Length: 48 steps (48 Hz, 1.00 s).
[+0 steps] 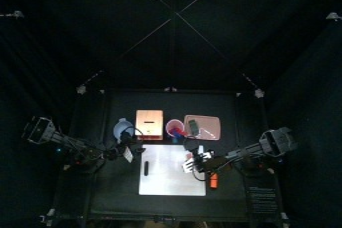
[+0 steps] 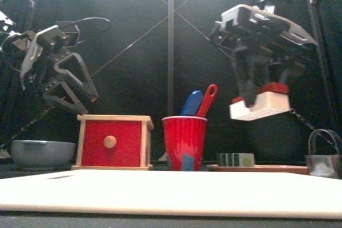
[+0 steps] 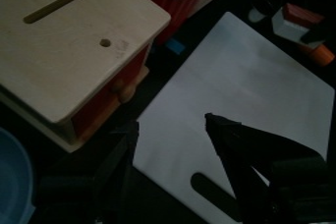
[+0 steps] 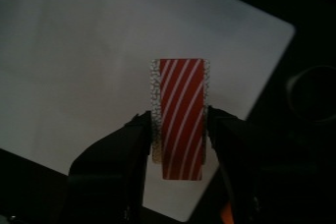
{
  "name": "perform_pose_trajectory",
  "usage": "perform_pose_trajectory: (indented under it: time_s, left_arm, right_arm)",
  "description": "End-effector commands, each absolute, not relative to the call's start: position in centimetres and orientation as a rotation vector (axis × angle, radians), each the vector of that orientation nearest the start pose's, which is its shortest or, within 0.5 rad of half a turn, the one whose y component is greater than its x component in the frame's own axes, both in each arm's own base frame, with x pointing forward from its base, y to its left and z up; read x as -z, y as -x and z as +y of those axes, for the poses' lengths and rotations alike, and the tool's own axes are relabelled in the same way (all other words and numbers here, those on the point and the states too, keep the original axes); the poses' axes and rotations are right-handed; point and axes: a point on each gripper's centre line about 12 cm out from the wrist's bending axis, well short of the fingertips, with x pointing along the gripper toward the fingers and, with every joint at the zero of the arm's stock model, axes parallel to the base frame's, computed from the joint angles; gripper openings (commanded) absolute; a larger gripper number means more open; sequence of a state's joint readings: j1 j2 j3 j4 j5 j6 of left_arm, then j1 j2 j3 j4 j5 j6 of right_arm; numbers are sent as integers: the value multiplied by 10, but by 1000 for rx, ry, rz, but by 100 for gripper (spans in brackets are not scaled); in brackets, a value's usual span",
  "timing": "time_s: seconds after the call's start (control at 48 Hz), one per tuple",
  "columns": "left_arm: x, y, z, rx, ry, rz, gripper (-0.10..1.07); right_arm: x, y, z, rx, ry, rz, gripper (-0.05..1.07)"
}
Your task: Put salmon sushi on plate
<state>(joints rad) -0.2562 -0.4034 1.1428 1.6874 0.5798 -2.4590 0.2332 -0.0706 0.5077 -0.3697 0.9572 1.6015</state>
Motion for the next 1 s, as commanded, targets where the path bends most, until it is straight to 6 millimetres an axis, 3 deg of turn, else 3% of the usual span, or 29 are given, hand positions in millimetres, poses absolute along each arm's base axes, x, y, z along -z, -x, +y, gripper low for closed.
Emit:
perform_pose_trajectory:
  time_s: [0.0, 0.188, 0.333, 0.583, 0.771, 0.979]
  left_arm:
    - [-167, -248, 3, -514, 454, 442, 91]
    - [-168, -248, 6, -526, 459, 438, 91]
    - [-171, -251, 6, -526, 463, 428, 91]
    - [-171, -251, 7, -531, 472, 428, 91]
    - [-171, -251, 7, -539, 485, 430, 91]
    - [-174, -252, 7, -541, 496, 422, 91]
  right_arm:
    - [-207, -316, 24, 919, -852, 957, 68]
    - [-197, -282, -23, 1036, -872, 913, 68]
    - [-178, -260, -62, 1130, -880, 873, 68]
    - [-148, -250, -116, 1165, -892, 788, 68]
    - [-132, -248, -140, 1183, -877, 797, 68]
    - [-126, -247, -145, 1181, -854, 843, 76]
